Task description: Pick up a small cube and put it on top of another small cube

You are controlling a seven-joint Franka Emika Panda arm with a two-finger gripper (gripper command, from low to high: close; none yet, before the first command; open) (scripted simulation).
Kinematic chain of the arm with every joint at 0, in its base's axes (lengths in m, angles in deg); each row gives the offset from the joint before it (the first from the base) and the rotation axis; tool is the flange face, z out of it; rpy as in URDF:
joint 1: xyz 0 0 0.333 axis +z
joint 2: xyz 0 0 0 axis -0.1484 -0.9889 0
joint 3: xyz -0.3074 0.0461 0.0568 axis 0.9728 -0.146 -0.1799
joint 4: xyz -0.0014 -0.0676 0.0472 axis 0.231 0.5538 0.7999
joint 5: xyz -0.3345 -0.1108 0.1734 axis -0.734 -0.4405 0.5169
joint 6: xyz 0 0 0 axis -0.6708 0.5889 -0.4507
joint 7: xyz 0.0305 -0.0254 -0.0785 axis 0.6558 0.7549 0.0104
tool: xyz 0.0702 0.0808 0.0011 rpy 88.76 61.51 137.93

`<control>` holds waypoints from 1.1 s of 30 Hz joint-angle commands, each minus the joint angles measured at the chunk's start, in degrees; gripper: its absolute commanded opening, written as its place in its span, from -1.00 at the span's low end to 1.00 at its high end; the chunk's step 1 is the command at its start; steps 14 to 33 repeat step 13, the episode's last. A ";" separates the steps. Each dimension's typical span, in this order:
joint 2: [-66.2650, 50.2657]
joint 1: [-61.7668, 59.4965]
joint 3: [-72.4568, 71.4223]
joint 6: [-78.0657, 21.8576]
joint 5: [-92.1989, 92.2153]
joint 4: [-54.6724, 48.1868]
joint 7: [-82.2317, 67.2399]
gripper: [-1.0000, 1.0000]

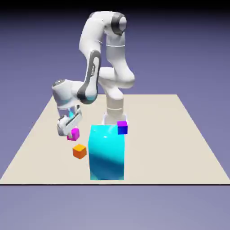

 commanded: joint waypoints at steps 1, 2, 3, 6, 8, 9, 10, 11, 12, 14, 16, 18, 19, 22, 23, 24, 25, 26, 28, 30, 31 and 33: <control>0.96 -1.39 -2.10 -0.07 -0.35 0.53 2.35 -1.00; 1.15 -1.64 -2.51 -0.07 -0.41 0.63 2.81 -1.00; 1.15 -1.64 -2.51 -0.07 -0.41 0.63 2.81 -1.00; -5.07 -2.02 -4.23 5.83 2.92 0.33 0.22 -1.00; -9.22 -2.28 -5.37 9.76 5.14 0.12 -1.50 -1.00; -11.30 -2.40 -5.95 11.72 6.24 0.02 -2.37 -1.00; -12.12 -2.45 -6.17 12.50 6.68 -0.02 -2.71 -1.00; -12.12 -2.45 -6.17 12.50 6.68 -0.02 -2.71 1.00; -12.12 -2.45 -6.17 12.50 6.68 -0.02 -2.71 1.00; -10.04 -2.33 -5.60 10.54 5.57 0.08 -1.85 1.00; -10.04 -2.33 -5.60 10.54 5.57 0.08 -1.85 1.00; -10.04 -2.33 -5.60 10.54 5.57 0.08 -1.85 1.00; -10.04 -2.33 -5.60 10.54 5.57 0.08 -1.85 1.00; -10.04 -2.33 -5.60 10.54 5.57 0.08 -1.85 1.00; -10.04 -2.33 -5.60 10.54 5.57 0.08 -1.85 1.00; -10.04 -2.33 -5.60 10.54 5.57 0.08 -1.85 1.00; -10.04 -2.33 -5.60 10.54 5.57 0.08 -1.85 1.00; -10.04 -2.33 -5.60 10.54 5.57 0.08 -1.85 1.00; -10.04 -2.33 -5.60 10.54 5.57 0.08 -1.85 1.00; -10.04 -2.33 -5.60 10.54 5.57 0.08 -1.85 1.00; -10.04 -2.33 -5.60 10.54 5.57 0.08 -1.85 1.00; -10.04 -2.33 -5.60 10.54 5.57 0.08 -1.85 1.00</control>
